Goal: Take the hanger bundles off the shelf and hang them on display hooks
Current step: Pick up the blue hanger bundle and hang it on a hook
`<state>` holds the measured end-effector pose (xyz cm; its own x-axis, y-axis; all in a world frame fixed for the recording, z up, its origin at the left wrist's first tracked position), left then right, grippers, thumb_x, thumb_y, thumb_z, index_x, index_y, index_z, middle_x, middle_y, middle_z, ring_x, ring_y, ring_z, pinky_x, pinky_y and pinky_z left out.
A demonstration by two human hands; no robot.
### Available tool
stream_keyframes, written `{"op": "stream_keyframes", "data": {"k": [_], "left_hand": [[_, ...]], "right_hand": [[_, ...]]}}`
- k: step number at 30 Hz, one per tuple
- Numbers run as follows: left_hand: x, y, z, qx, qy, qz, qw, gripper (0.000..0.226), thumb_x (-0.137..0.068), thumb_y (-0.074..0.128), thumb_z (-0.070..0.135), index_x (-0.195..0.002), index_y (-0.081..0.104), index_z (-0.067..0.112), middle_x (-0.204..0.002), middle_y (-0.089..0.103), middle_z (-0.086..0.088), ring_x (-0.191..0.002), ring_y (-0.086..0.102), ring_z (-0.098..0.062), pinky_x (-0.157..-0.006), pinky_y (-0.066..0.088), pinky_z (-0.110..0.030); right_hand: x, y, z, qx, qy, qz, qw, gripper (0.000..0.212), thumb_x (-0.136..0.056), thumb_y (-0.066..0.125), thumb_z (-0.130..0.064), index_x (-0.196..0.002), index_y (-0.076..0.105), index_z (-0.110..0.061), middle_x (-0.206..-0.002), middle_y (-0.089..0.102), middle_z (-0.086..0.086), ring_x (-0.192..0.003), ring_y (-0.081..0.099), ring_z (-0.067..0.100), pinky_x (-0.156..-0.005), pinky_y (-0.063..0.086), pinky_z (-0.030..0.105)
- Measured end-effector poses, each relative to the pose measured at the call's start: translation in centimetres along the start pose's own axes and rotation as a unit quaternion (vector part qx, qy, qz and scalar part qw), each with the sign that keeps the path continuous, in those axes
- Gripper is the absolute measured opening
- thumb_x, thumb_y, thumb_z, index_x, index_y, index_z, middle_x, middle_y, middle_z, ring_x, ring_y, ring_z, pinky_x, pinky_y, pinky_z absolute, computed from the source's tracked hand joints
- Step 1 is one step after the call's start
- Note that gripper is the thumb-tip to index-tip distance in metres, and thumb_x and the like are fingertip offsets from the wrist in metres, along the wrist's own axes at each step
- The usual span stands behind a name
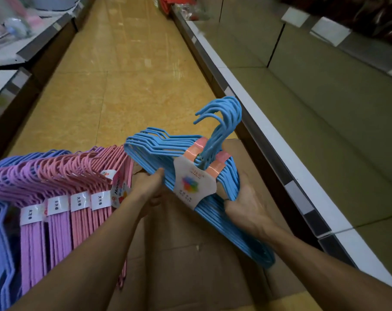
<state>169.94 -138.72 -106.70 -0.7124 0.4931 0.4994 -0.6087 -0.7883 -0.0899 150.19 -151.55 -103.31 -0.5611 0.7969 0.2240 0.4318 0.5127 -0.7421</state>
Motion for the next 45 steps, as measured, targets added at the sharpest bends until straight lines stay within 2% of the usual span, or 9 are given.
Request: {"op": "stream_keyframes", "data": {"k": [4,6,11,20,26,31,34,39,45], "left_hand": [[0.0,-0.1,0.1,0.203,-0.032,-0.018,0.978,0.023,-0.093,0.062,0.026,-0.112,0.057,0.015,-0.114,0.063,-0.014,-0.101,0.062,-0.03,-0.086,0.054,-0.047],[0.1,0.2,1.1,0.351,-0.024,-0.072,0.933,0.028,-0.089,0.065,0.028,-0.113,0.061,0.014,-0.112,0.062,-0.009,-0.11,0.06,-0.027,-0.098,0.05,-0.047],[0.3,-0.2,1.9,0.452,-0.021,-0.071,0.889,0.024,-0.09,0.062,0.041,-0.093,0.068,0.018,-0.085,0.064,-0.005,-0.088,0.063,-0.024,-0.098,0.048,-0.041],[1.0,-1.1,2.9,0.475,-0.051,-0.011,0.878,0.017,-0.091,0.06,0.033,-0.086,0.057,0.017,-0.08,0.054,-0.002,-0.089,0.056,-0.024,-0.1,0.045,-0.044],[3.3,-3.6,7.4,0.496,-0.024,0.002,0.868,0.016,-0.094,0.057,0.03,-0.085,0.054,0.017,-0.078,0.051,-0.001,-0.077,0.055,-0.02,-0.091,0.048,-0.038],[9.1,-7.1,14.6,0.485,-0.015,0.03,0.874,0.009,-0.094,0.054,0.021,-0.087,0.053,0.015,-0.082,0.053,-0.002,-0.086,0.056,-0.022,-0.099,0.047,-0.04],[13.6,-9.8,20.5,0.479,-0.011,0.029,0.877,0.008,-0.093,0.051,0.017,-0.086,0.052,0.014,-0.082,0.056,-0.003,-0.096,0.058,-0.025,-0.103,0.045,-0.045],[23.3,-13.9,32.9,0.472,0.008,0.042,0.88,0.011,-0.095,0.045,0.017,-0.098,0.055,0.015,-0.087,0.059,-0.002,-0.096,0.06,-0.023,-0.098,0.046,-0.044],[37.4,-19.2,51.8,0.46,0.049,0.048,0.885,0.006,-0.09,0.047,0.015,-0.086,0.05,0.014,-0.085,0.056,-0.006,-0.084,0.058,-0.024,-0.096,0.047,-0.04]], "right_hand": [[0.8,-1.8,0.0,-0.063,-0.043,-0.057,0.995,0.081,-0.078,0.07,-0.01,-0.145,0.031,-0.033,-0.111,0.056,-0.008,-0.092,0.061,0.011,-0.067,0.054,0.027],[1.1,-2.2,-0.1,-0.088,-0.059,-0.074,0.992,0.079,-0.079,0.068,-0.002,-0.145,0.034,-0.031,-0.107,0.059,-0.004,-0.088,0.063,0.016,-0.064,0.057,0.032],[1.4,-2.4,0.1,-0.096,-0.072,-0.081,0.989,0.076,-0.077,0.061,0.006,-0.142,0.042,-0.03,-0.09,0.06,0.007,-0.06,0.056,0.009,-0.056,0.051,0.025],[-0.5,-3.1,-1.8,-0.081,-0.081,-0.083,0.99,0.055,-0.085,0.055,0.004,-0.117,0.049,-0.041,-0.094,0.061,0.011,-0.079,0.057,0.021,-0.063,0.047,0.026],[-1.3,-6.2,-6.8,-0.072,-0.12,-0.094,0.986,0.047,-0.09,0.052,0.006,-0.095,0.047,-0.04,-0.077,0.051,-0.001,-0.058,0.048,0.006,-0.045,0.037,0.009],[1.2,-11.1,-14.0,-0.089,-0.128,-0.117,0.981,0.054,-0.089,0.053,0.004,-0.117,0.046,-0.041,-0.11,0.062,0.012,-0.087,0.06,0.018,-0.06,0.046,0.016],[4.2,-15.6,-19.6,-0.109,-0.14,-0.121,0.977,0.057,-0.088,0.054,0.007,-0.124,0.048,-0.037,-0.106,0.062,0.014,-0.074,0.054,0.014,-0.054,0.043,0.011],[9.3,-25.2,-29.9,-0.11,-0.153,-0.115,0.975,0.061,-0.083,0.059,-0.005,-0.113,0.046,-0.057,-0.109,0.066,0.011,-0.097,0.062,0.026,-0.084,0.054,0.041],[17.2,-39.9,-45.0,-0.133,-0.185,-0.066,0.971,0.04,-0.086,0.059,-0.008,-0.094,0.055,-0.047,-0.088,0.066,0.002,-0.084,0.063,0.028,-0.071,0.052,0.04]]}}
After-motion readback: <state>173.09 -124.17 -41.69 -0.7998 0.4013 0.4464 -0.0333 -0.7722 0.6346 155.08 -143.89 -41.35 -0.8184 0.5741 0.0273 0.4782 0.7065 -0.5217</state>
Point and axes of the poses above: each hand's wrist, its own x-axis away from the middle knuckle, its own y-axis out of the palm, z = x × y, the point moved 6 cm from there along -x, towards the middle knuckle
